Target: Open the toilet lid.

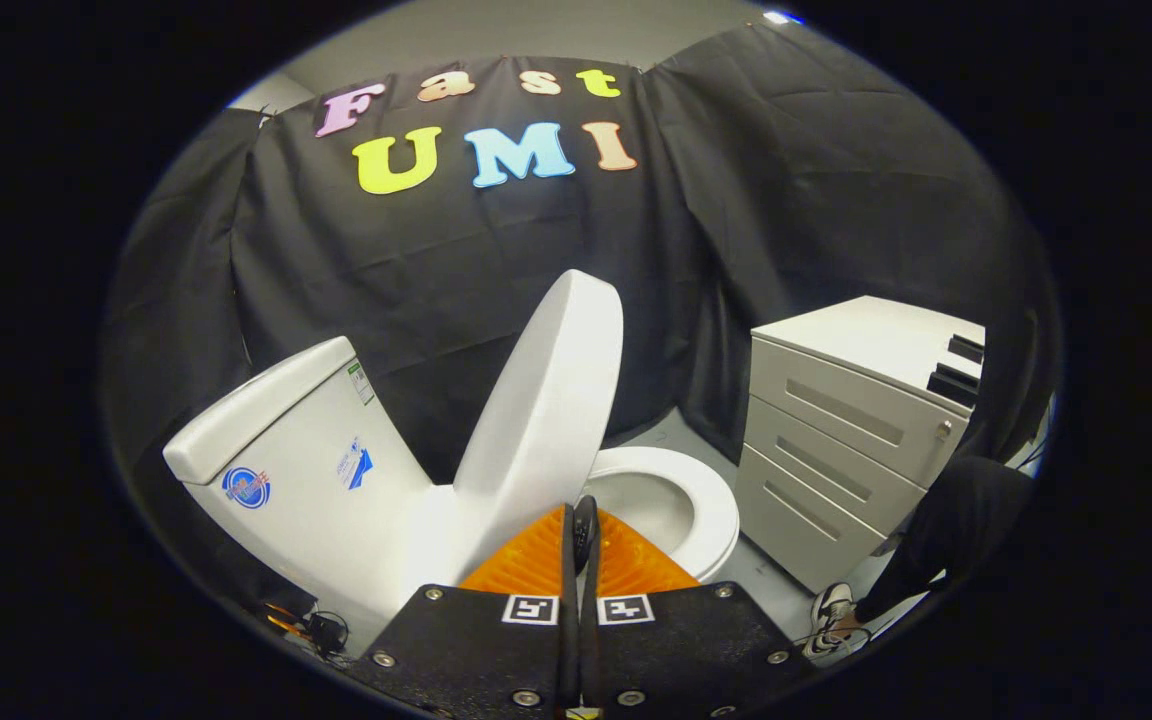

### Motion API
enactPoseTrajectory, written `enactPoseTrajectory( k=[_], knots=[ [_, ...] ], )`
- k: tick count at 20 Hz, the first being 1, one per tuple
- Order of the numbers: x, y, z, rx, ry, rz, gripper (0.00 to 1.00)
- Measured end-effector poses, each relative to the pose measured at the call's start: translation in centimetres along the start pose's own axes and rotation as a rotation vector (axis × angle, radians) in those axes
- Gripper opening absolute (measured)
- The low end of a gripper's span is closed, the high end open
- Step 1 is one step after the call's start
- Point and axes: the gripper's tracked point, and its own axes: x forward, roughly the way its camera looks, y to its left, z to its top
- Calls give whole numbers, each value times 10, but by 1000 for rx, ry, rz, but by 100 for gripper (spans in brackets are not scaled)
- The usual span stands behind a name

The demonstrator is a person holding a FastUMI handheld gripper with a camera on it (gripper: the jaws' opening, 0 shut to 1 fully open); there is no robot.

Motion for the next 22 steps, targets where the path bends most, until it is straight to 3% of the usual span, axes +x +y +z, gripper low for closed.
enactPoseTrajectory(
  k=[10, 22],
  knots=[
    [-20, 57, 21, -43, -74, 50, 0],
    [-36, 128, 29, -232, -130, 111, 0]
  ],
)
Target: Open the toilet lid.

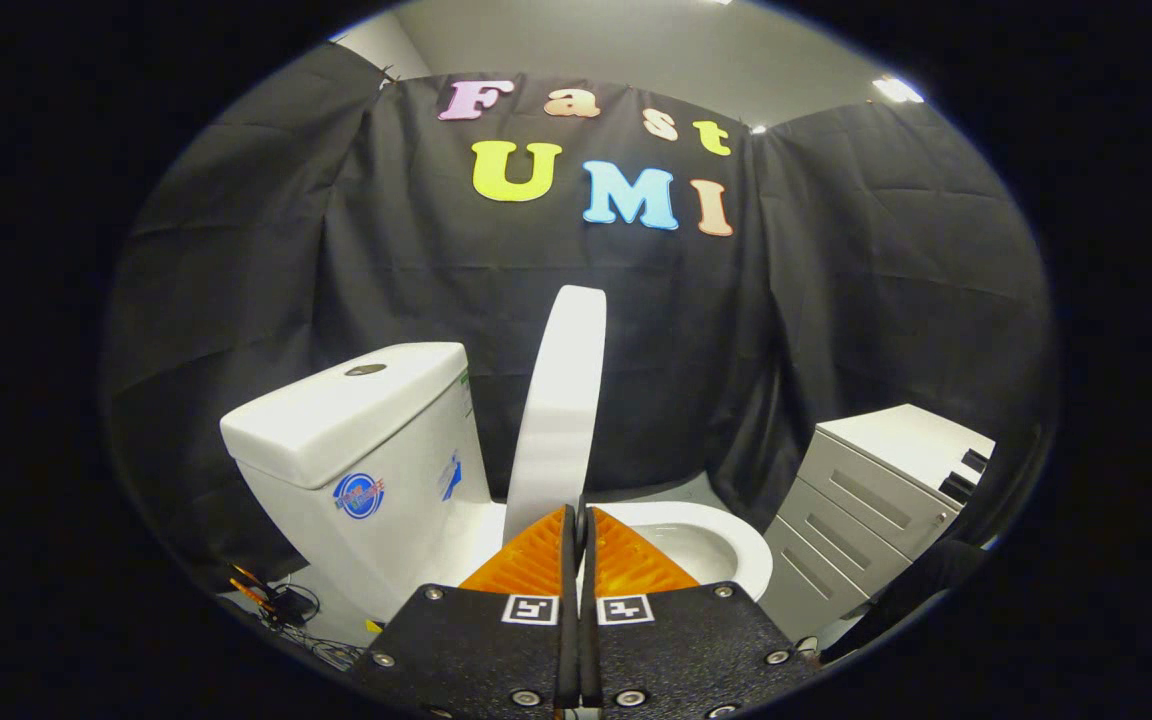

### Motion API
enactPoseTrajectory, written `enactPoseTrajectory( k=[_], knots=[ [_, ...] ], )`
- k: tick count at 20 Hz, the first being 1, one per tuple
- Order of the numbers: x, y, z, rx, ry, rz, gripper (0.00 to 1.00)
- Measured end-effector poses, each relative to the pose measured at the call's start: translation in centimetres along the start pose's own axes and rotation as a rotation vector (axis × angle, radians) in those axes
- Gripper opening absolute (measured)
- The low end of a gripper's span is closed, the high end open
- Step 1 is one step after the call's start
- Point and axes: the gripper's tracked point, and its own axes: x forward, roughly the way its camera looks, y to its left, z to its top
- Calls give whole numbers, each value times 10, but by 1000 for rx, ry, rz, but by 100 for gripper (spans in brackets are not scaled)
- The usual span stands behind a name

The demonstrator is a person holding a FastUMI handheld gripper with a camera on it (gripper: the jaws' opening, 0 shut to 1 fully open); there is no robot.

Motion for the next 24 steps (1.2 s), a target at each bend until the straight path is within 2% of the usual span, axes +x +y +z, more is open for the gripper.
enactPoseTrajectory(
  k=[5, 15, 24],
  knots=[
    [-1, 26, 4, -15, -16, 31, 0],
    [-2, 84, 7, -145, -31, 82, 0],
    [-3, 100, 11, -283, -48, 55, 0]
  ],
)
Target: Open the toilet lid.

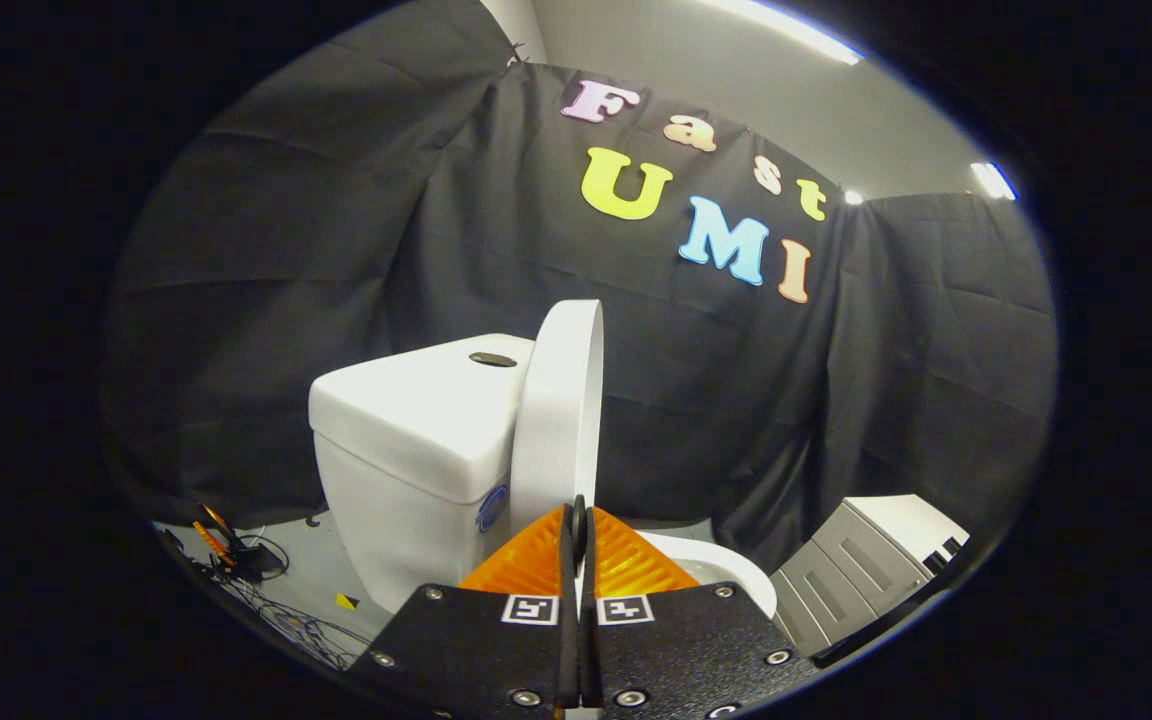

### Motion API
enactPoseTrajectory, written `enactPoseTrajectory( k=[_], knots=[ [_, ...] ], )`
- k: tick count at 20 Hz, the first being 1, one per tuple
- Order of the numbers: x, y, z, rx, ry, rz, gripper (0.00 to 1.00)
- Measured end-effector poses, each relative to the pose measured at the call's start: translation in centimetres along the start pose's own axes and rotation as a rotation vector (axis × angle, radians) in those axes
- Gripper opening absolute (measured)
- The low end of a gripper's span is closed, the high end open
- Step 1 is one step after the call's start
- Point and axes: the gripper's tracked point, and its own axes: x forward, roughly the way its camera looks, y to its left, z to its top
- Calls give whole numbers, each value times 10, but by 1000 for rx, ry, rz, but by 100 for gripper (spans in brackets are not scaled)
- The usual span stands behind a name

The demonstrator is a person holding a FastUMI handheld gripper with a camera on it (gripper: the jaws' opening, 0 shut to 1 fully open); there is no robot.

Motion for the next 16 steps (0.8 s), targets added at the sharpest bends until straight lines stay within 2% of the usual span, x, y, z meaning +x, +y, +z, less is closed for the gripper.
enactPoseTrajectory(
  k=[5, 8, 9, 13, 14, 16],
  knots=[
    [1, -1, -1, 26, 9, 7, 2],
    [-2, 6, 1, 42, 26, 79, 6],
    [-5, 5, 3, 62, 19, 106, 15],
    [-35, 6, 21, 149, -22, 199, 80],
    [-40, 2, 25, 158, -29, 218, 89],
    [-53, -9, 37, 174, -60, 257, 95]
  ],
)
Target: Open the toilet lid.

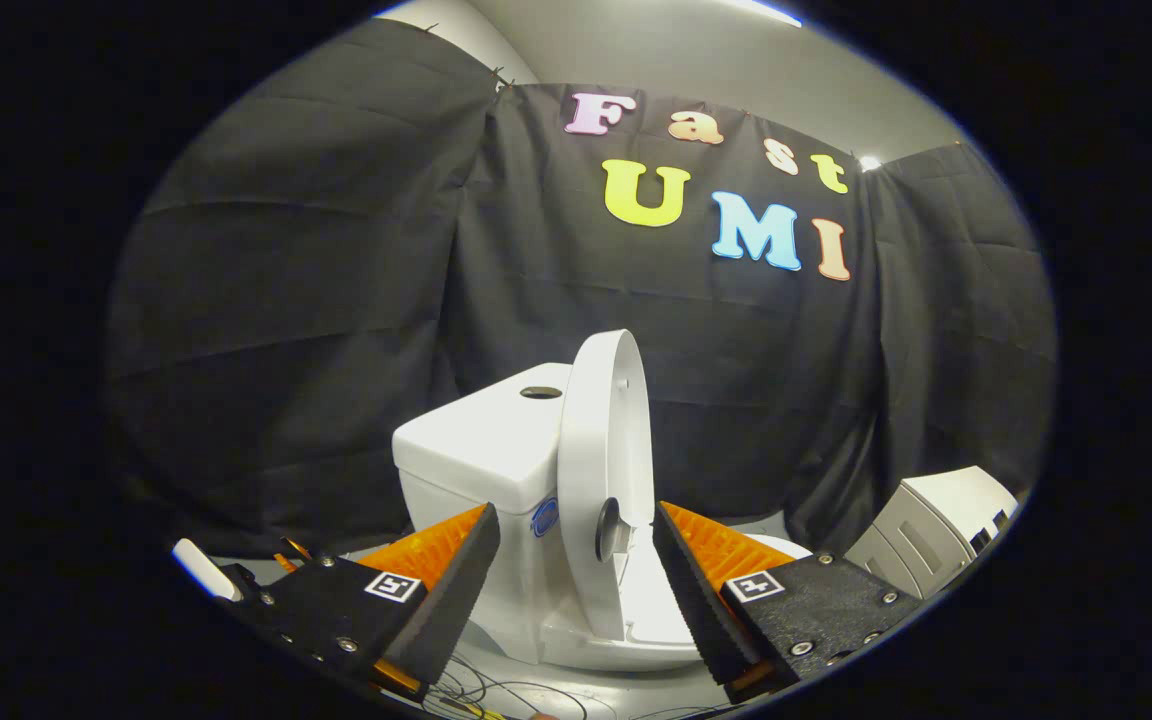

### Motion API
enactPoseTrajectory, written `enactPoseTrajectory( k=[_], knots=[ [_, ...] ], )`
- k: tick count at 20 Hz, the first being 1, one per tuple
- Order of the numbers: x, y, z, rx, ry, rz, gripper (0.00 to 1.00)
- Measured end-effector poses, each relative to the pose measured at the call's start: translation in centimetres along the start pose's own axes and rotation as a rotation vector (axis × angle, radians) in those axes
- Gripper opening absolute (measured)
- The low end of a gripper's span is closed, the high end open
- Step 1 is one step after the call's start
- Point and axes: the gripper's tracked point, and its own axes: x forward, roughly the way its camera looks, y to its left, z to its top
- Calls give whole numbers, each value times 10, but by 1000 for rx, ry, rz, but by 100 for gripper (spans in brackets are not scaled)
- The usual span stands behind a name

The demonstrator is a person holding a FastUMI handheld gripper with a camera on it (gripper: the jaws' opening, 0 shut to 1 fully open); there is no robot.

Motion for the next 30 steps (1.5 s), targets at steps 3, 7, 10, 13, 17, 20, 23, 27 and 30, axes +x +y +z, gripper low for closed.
enactPoseTrajectory(
  k=[3, 7, 10, 13, 17, 20, 23, 27, 30],
  knots=[
    [-18, -25, 29, 19, -63, 49, 95],
    [-41, -83, 71, 61, -156, 52, 95],
    [-62, -128, 103, 110, -232, 54, 95],
    [-80, -176, 128, 148, -311, 50, 95],
    [-98, -246, 141, 203, -369, 9, 95],
    [-110, -295, 144, 238, -399, -27, 95],
    [-121, -329, 139, 216, -433, -24, 94],
    [-115, -377, 114, 161, -388, -71, 94],
    [-110, -394, 99, 179, -349, -53, 94]
  ],
)
